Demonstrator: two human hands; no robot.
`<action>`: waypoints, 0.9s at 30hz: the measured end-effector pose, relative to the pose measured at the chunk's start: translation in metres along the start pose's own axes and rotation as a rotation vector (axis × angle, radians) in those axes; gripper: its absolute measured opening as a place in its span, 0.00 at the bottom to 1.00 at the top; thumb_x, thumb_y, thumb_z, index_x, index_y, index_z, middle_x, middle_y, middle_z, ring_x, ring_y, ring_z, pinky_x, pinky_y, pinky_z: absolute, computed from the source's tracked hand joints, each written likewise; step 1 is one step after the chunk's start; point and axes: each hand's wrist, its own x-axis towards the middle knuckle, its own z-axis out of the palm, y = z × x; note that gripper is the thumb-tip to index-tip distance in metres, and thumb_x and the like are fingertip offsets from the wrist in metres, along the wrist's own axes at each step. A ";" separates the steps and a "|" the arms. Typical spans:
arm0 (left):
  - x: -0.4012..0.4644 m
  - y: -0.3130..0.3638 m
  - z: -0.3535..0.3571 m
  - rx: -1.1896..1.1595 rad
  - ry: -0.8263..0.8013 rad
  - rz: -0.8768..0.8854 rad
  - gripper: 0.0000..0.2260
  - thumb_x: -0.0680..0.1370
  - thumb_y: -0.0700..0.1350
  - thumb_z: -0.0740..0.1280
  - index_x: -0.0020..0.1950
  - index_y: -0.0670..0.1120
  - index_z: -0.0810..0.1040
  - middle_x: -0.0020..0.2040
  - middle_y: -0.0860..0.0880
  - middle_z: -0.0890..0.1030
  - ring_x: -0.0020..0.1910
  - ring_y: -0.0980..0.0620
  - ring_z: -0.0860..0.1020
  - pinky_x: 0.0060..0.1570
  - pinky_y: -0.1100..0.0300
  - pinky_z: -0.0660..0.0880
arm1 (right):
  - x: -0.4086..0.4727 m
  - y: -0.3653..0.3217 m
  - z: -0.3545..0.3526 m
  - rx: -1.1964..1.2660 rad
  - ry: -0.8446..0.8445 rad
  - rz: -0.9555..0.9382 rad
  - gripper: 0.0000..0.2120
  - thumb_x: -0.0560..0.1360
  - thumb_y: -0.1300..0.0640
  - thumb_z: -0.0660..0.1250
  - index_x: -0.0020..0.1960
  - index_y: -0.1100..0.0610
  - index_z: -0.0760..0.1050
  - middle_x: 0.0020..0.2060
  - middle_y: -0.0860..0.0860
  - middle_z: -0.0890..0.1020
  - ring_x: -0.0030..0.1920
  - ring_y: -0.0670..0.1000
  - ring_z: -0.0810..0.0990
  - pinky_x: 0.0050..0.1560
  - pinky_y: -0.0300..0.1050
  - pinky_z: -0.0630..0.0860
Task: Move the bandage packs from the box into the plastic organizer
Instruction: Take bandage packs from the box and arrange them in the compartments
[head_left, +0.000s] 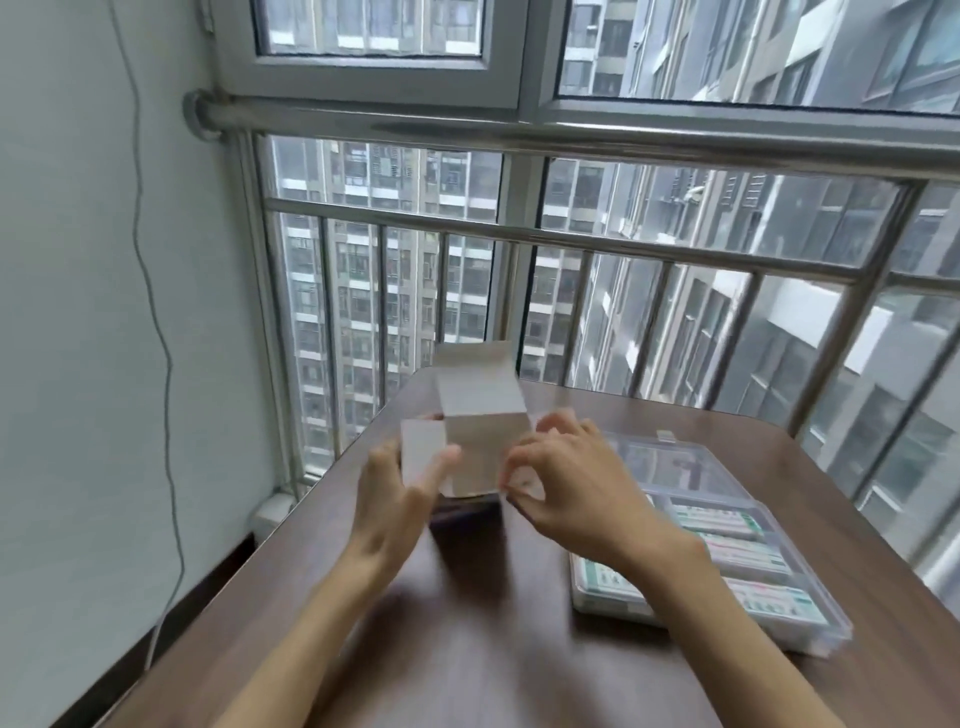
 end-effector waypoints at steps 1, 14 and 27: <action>-0.002 -0.004 0.000 0.023 -0.017 0.041 0.10 0.72 0.45 0.68 0.49 0.60 0.81 0.42 0.59 0.84 0.44 0.61 0.81 0.44 0.65 0.76 | -0.002 0.001 -0.001 -0.028 -0.047 -0.003 0.07 0.75 0.51 0.64 0.50 0.47 0.79 0.49 0.44 0.81 0.58 0.48 0.67 0.51 0.41 0.58; 0.002 -0.013 -0.002 -0.170 0.076 0.000 0.06 0.75 0.47 0.69 0.47 0.59 0.81 0.38 0.55 0.83 0.38 0.54 0.79 0.33 0.56 0.75 | -0.006 0.003 0.013 0.138 -0.036 0.008 0.05 0.70 0.49 0.71 0.44 0.49 0.82 0.45 0.45 0.80 0.53 0.49 0.73 0.50 0.41 0.71; 0.001 -0.008 -0.002 -0.142 0.059 0.084 0.04 0.77 0.43 0.69 0.48 0.51 0.83 0.41 0.55 0.85 0.42 0.60 0.81 0.42 0.70 0.73 | 0.039 -0.033 0.021 0.027 -0.761 0.177 0.25 0.73 0.59 0.62 0.68 0.60 0.62 0.64 0.58 0.70 0.64 0.57 0.71 0.53 0.45 0.70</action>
